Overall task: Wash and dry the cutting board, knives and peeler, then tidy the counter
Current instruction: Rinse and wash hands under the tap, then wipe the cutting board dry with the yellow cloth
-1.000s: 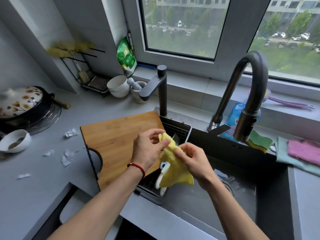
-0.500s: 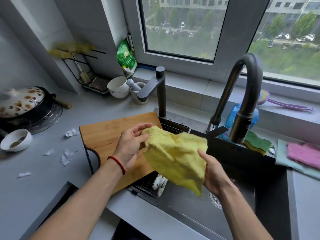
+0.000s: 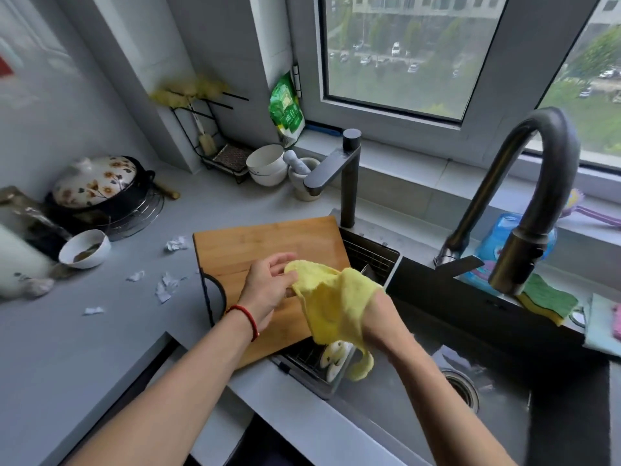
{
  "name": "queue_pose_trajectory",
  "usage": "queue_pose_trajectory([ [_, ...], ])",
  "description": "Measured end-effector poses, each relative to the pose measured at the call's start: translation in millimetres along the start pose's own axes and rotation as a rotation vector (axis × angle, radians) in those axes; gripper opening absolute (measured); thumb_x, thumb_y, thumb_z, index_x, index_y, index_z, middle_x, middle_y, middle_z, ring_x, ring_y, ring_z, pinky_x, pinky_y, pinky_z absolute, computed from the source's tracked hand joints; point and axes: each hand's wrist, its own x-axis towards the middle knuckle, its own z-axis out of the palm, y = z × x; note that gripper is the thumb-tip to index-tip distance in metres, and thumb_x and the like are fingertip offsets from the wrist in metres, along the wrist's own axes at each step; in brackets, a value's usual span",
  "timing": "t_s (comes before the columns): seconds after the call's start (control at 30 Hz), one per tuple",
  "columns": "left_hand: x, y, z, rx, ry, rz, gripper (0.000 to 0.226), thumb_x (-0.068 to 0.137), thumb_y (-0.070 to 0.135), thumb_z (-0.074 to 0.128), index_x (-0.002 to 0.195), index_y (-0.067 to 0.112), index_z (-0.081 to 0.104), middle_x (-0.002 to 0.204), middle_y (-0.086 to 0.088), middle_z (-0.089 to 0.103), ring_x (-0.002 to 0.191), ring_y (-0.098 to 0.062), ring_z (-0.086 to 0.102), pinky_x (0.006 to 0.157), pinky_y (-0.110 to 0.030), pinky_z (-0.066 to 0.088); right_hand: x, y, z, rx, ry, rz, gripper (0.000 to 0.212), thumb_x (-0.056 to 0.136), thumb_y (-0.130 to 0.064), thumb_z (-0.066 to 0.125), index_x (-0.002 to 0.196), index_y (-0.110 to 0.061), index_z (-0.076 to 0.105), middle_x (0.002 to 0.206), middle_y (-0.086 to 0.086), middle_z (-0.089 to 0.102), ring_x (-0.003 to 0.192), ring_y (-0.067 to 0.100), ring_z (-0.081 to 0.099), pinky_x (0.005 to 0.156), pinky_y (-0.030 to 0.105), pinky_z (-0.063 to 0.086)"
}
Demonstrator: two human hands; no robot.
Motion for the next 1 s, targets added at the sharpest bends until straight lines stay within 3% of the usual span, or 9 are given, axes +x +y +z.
queue_pose_trajectory([
  [0.1, -20, -4, 11, -0.133, -0.22, -0.105, 0.037, 0.089, 0.026, 0.072, 0.123, 0.012, 0.065, 0.119, -0.007, 0.073, 0.102, -0.018, 0.073, 0.08, -0.042, 0.063, 8, -36, 7, -0.866, -0.04, -0.092, 0.039, 0.094, -0.028, 0.059, 0.131, -0.016, 0.057, 0.127, 0.011, 0.053, 0.123, 0.033, 0.044, 0.102, 0.058, 0.037],
  [0.2, -29, -10, 14, -0.242, -0.241, -0.103, 0.028, 0.091, 0.016, 0.069, 0.117, 0.006, 0.068, 0.113, -0.012, 0.075, 0.096, -0.023, 0.072, 0.071, -0.031, 0.061, 16, -55, -1, -0.971, -0.067, -0.293, 0.033, 0.093, -0.022, 0.057, 0.126, -0.021, 0.061, 0.136, 0.004, 0.052, 0.13, 0.029, 0.045, 0.109, 0.06, 0.031],
  [0.27, -26, -8, 6, -0.297, -0.221, -0.134, 0.027, 0.092, 0.001, 0.066, 0.119, -0.003, 0.066, 0.118, -0.023, 0.071, 0.097, -0.03, 0.068, 0.075, -0.034, 0.06, 14, -45, -19, -0.655, -0.116, -0.319, 0.027, 0.092, -0.018, 0.058, 0.115, -0.023, 0.071, 0.142, -0.004, 0.053, 0.129, 0.019, 0.051, 0.106, 0.05, 0.041],
  [0.4, -16, -2, 1, -0.54, -0.232, -0.234, 0.042, 0.093, -0.009, 0.056, 0.135, -0.011, 0.054, 0.134, -0.035, 0.057, 0.109, -0.038, 0.062, 0.101, -0.05, 0.05, -16, -8, -6, 0.308, 0.271, 0.048, 0.026, 0.091, -0.048, 0.065, 0.113, -0.035, 0.069, 0.13, -0.009, 0.063, 0.116, 0.009, 0.059, 0.099, 0.047, 0.052],
  [0.5, -12, 2, 3, -0.73, -0.319, -0.268, 0.046, 0.093, -0.005, 0.054, 0.139, -0.01, 0.05, 0.139, -0.033, 0.054, 0.115, -0.038, 0.06, 0.106, -0.05, 0.046, -20, -4, 41, 1.039, -0.061, 0.464, 0.065, 0.085, -0.077, 0.056, 0.14, -0.041, 0.051, 0.142, 0.004, 0.053, 0.13, 0.038, 0.054, 0.093, 0.063, 0.052],
  [0.6, -7, 0, -1, -0.656, -0.268, -0.261, 0.038, 0.093, -0.006, 0.058, 0.131, -0.004, 0.058, 0.128, -0.027, 0.065, 0.112, -0.037, 0.067, 0.096, -0.05, 0.055, 10, -19, 62, 1.477, -0.134, 0.309, 0.055, 0.099, -0.055, 0.053, 0.141, -0.02, 0.058, 0.138, 0.017, 0.063, 0.128, 0.04, 0.059, 0.11, 0.067, 0.039],
  [0.73, 3, -11, -55, 0.097, 0.069, 0.012, 0.015, 0.091, 0.016, 0.074, 0.105, 0.02, 0.071, 0.105, -0.003, 0.076, 0.094, -0.019, 0.074, 0.075, -0.033, 0.062, 48, -40, 63, 1.075, 0.218, 0.205, 0.023, 0.097, -0.008, 0.062, 0.118, -0.013, 0.069, 0.117, 0.017, 0.073, 0.107, 0.035, 0.071, 0.097, 0.065, 0.052],
  [0.87, 27, -45, -116, 0.583, 0.694, 0.301, 0.031, 0.087, 0.022, 0.073, 0.114, 0.01, 0.061, 0.119, -0.013, 0.057, 0.114, -0.036, 0.051, 0.098, -0.044, 0.043, 85, -54, 71, 0.65, 0.309, 0.008, 0.024, 0.102, -0.018, 0.055, 0.122, -0.029, 0.063, 0.117, 0.002, 0.067, 0.109, 0.025, 0.064, 0.094, 0.058, 0.055],
  [1.0, 45, -68, -125, -0.008, 0.287, -0.051, 0.029, 0.1, 0.019, 0.057, 0.128, 0.025, 0.055, 0.123, -0.01, 0.066, 0.113, -0.031, 0.064, 0.09, -0.046, 0.054, 109, -86, 163, 0.295, 0.07, -0.326, 0.05, 0.106, -0.026, 0.048, 0.153, -0.038, 0.037, 0.157, -0.005, 0.043, 0.147, 0.019, 0.035, 0.122, 0.047, 0.028],
])
